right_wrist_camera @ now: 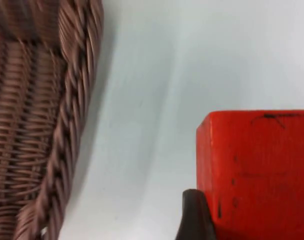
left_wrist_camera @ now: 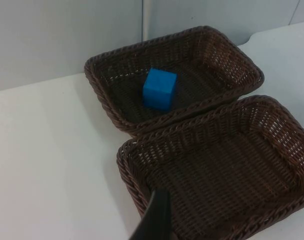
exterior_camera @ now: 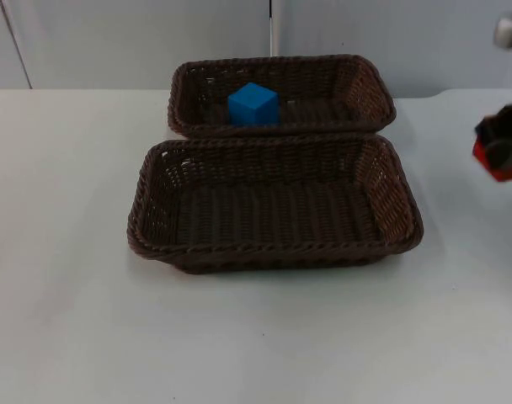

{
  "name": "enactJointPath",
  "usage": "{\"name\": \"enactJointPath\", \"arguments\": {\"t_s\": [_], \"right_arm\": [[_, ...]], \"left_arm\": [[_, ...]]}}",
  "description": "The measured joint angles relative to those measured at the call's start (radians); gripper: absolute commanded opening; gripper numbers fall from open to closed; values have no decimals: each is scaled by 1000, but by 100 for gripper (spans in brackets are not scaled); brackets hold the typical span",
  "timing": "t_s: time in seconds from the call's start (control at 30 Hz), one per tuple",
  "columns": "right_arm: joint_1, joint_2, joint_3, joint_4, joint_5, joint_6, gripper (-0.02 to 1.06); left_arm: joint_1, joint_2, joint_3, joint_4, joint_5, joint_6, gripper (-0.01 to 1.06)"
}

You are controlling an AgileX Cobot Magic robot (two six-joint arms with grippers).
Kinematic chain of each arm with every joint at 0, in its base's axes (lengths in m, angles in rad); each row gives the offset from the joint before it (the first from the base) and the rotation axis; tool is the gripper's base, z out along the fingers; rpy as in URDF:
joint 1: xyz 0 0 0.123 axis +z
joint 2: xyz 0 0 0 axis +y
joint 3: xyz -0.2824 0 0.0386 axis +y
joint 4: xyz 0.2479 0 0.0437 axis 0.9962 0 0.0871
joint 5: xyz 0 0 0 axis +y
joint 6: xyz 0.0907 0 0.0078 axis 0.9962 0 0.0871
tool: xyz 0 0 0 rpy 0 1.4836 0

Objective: Pick up one cube with the left hand and place it into the upper basket. Pick up one cube with the right hand and place it into the lower basket.

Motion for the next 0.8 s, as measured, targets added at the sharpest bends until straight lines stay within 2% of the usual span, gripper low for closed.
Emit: {"name": "enactJointPath", "arguments": {"t_s": [0.13,0.27,0.8], "right_arm": [[0,-120,0,0,84,0,0],[0,-196,0,0,118,0,0],[0,-240,0,0,129,0,0]], "left_arm": [[0,0,0,0,0,0,80],[0,0,0,0,0,0,80],[0,0,0,0,0,0,80]]}}
